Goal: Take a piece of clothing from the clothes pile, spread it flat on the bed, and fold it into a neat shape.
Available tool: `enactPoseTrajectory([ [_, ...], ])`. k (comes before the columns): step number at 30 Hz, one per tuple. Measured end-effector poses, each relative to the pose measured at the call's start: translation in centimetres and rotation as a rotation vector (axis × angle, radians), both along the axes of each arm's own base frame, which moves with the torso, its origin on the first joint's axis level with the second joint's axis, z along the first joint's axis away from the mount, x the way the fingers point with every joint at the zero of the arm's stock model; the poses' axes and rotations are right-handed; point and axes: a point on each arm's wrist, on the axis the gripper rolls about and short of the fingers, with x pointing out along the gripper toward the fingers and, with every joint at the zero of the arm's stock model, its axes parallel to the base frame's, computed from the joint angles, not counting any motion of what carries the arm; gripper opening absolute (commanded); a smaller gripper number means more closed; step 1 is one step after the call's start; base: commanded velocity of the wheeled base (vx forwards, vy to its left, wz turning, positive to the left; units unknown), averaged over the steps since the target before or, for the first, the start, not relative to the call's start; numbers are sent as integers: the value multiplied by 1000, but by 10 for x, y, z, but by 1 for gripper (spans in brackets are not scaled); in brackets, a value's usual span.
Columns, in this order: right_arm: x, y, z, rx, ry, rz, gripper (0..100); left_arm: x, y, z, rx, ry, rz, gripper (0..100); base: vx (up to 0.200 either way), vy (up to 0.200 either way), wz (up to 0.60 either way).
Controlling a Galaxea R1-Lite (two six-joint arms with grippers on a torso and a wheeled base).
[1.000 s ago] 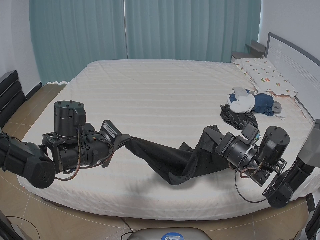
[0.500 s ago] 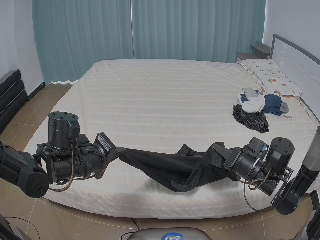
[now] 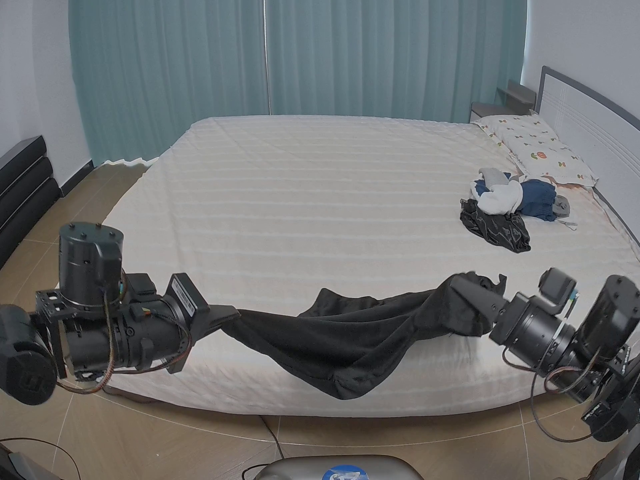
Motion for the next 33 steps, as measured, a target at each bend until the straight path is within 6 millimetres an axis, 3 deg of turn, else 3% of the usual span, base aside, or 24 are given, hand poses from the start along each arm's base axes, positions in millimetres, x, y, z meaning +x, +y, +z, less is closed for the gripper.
enactPoseTrajectory([
  [3, -2, -3, 21, 40, -76, -5, 0, -1, 2, 20, -19, -45, 3, 0, 0, 0, 0],
  [7, 10, -7, 58, 101, -186, -38, 0, 6, 6, 49, -50, -116, 31, 0, 0, 0, 0],
  [14, 54, -17, 125, 179, -375, -156, 0, 36, 15, 80, -80, -191, 115, 0, 29, 0, 0],
  [18, 89, -24, 149, 182, -454, -232, 0, 62, 21, 86, -82, -200, 167, 0, 200, 0, 0],
  [21, 119, -27, 150, 157, -468, -282, 0, 85, 25, 84, -79, -191, 199, 0, 200, 0, 0],
  [26, 164, -29, 124, 59, -434, -340, 0, 117, 30, 69, -57, -150, 230, 0, 200, 0, 0],
  [33, 203, -30, 98, 6, -412, -377, 0, 146, 34, 57, -42, -133, 250, 0, 200, 0, 0],
])
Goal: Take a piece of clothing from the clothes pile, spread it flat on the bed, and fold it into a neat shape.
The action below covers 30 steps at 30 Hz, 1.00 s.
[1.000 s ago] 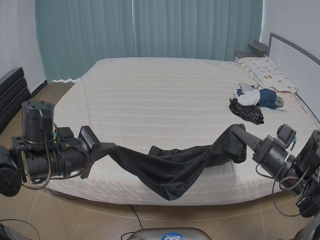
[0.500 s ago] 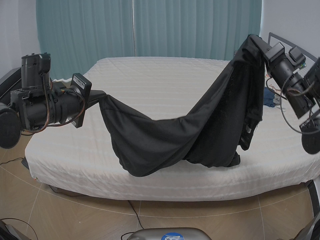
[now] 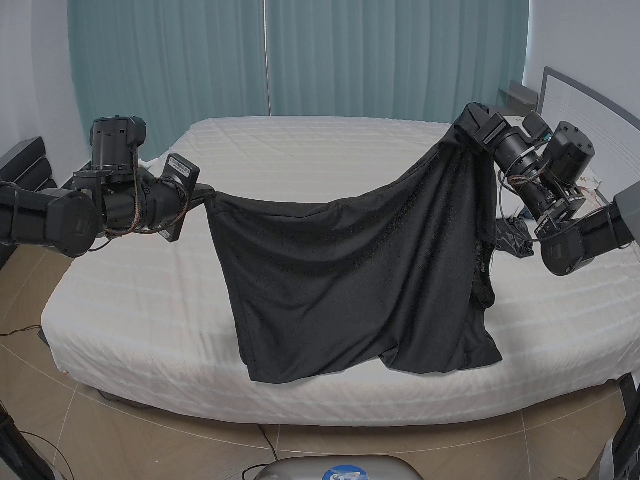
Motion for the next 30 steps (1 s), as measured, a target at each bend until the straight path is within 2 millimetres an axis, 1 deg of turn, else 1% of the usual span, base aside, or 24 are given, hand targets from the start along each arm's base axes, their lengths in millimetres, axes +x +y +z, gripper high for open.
enactPoseTrajectory([
  [9, 31, -1, -28, -18, 45, -27, 0, 41, -7, -14, -4, -2, 5, 0, 200, 0, 0],
  [12, 42, -2, -42, -34, 65, -41, 0, 57, -11, -23, -4, 2, 6, 0, 200, 0, 0],
  [16, 58, -10, -63, -73, 99, -76, 0, 79, -16, -35, -3, 5, 6, 0, 200, 0, 0],
  [18, 69, -14, -73, -88, 121, -95, 0, 91, -19, -42, -3, 1, 8, 0, 0, 0, 0],
  [19, 71, -15, -75, -91, 125, -99, 0, 94, -19, -44, -3, 1, 9, 0, 0, 0, 0],
  [22, 84, -18, -92, -101, 159, -121, 0, 107, -22, -57, 1, 13, 14, 0, 0, 0, 0],
  [28, 104, -17, -123, -104, 201, -151, 0, 123, -29, -88, 14, 53, 10, 0, 0, 0, 0],
  [29, 107, -17, -128, -104, 208, -157, 100, 124, -30, -92, 15, 58, 11, 100, 0, 0, 0],
  [30, 109, -17, -133, -104, 214, -162, 100, 127, -31, -97, 18, 63, 15, 100, 0, 0, 0],
])
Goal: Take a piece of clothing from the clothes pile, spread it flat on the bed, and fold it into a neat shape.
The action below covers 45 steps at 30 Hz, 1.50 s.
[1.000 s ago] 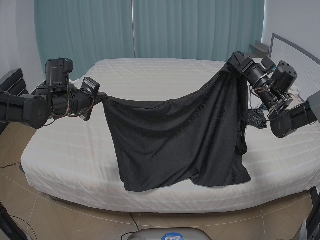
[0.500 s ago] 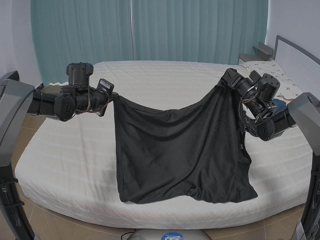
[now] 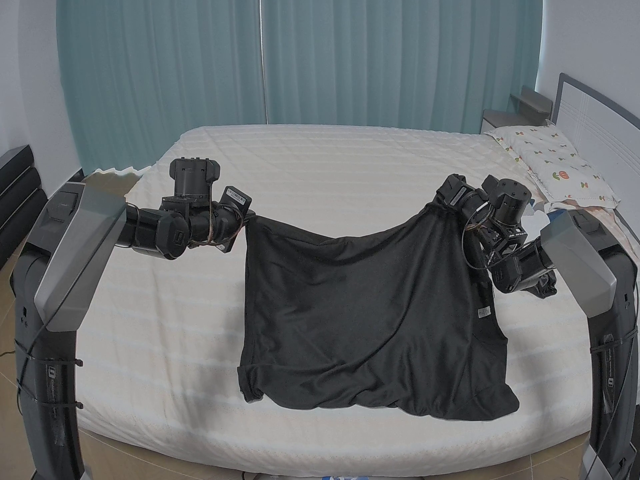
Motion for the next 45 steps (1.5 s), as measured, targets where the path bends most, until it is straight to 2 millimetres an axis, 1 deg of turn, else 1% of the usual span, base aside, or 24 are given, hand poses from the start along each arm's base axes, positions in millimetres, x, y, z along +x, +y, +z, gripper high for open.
enactPoseTrajectory([
  [4, 6, 0, -16, -7, 27, 4, 100, 8, -2, -13, 11, 9, 19, 100, 0, 0, 0],
  [9, 14, -5, -46, -22, 139, -14, 100, 23, -6, -26, 36, -7, 89, 100, 0, 0, 0],
  [12, 21, -18, -66, -26, 196, -65, 100, 31, -7, -38, 60, -2, 139, 100, 0, 0, 0],
  [15, 24, -33, -88, -31, 258, -131, 100, 34, -8, -52, 84, 51, 151, 100, 0, 0, 0],
  [17, 22, -42, -108, -49, 334, -160, 100, 36, -7, -61, 95, 81, 155, 100, 0, 0, 0],
  [19, 18, -51, -124, -70, 397, -182, 100, 38, -8, -66, 103, 87, 154, 100, 0, 0, 0],
  [22, 12, -65, -139, -83, 453, -211, 100, 40, -6, -71, 119, 94, 154, 100, 0, 0, 0],
  [26, 4, -77, -143, -74, 480, -219, 100, 41, -4, -74, 127, 96, 156, 100, 0, 0, 0],
  [29, -7, -77, -143, -58, 497, -173, 100, 41, -3, -73, 137, 87, 183, 100, 0, 0, 0],
  [33, -23, -78, -140, -46, 518, -98, 100, 41, -3, -64, 148, 60, 224, 100, 0, 0, 0],
  [35, -28, -77, -138, -46, 528, -77, 100, 39, -2, -55, 143, 46, 233, 100, 0, 0, 0],
  [37, -31, -74, -137, -49, 532, -65, 100, 35, -1, -50, 141, 50, 231, 100, 0, 0, 0],
  [40, -30, -70, -136, -60, 535, -52, 100, 26, 1, -49, 140, 82, 211, 100, 0, 0, 0],
  [41, -29, -69, -136, -64, 534, -48, 0, 23, 2, -50, 139, 94, 202, 100, 0, 0, 0],
  [45, -26, -65, -140, -79, 545, -30, 0, 7, 6, -53, 127, 148, 155, 100, 0, 0, 0],
])
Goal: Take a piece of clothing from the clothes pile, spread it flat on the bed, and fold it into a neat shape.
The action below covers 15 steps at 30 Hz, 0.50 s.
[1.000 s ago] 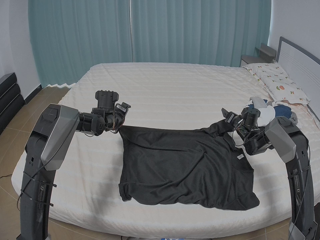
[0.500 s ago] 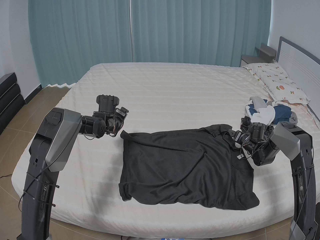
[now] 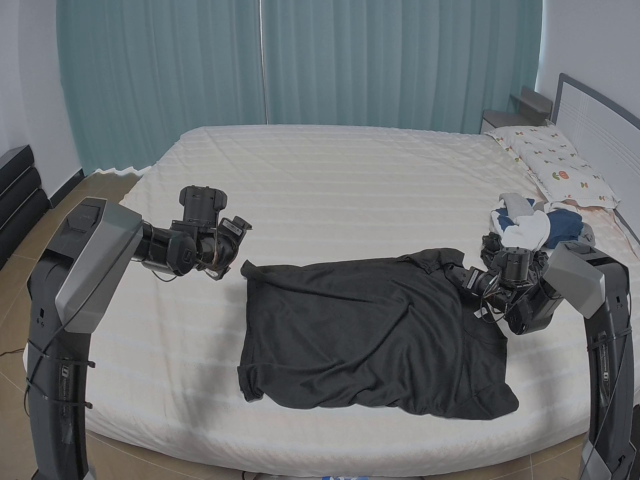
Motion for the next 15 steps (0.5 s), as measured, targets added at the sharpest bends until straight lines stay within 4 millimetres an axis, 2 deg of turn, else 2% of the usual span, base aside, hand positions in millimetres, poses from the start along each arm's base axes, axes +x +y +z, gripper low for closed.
enactPoseTrajectory([
  [7, 11, 3, -3, 0, 12, 17, 0, -36, 7, -14, -32, 75, -48, 100, 0, 0, 0],
  [15, 24, -12, 5, 27, -23, -24, 0, -79, 5, -24, -68, 119, -76, 100, 0, 0, 0],
])
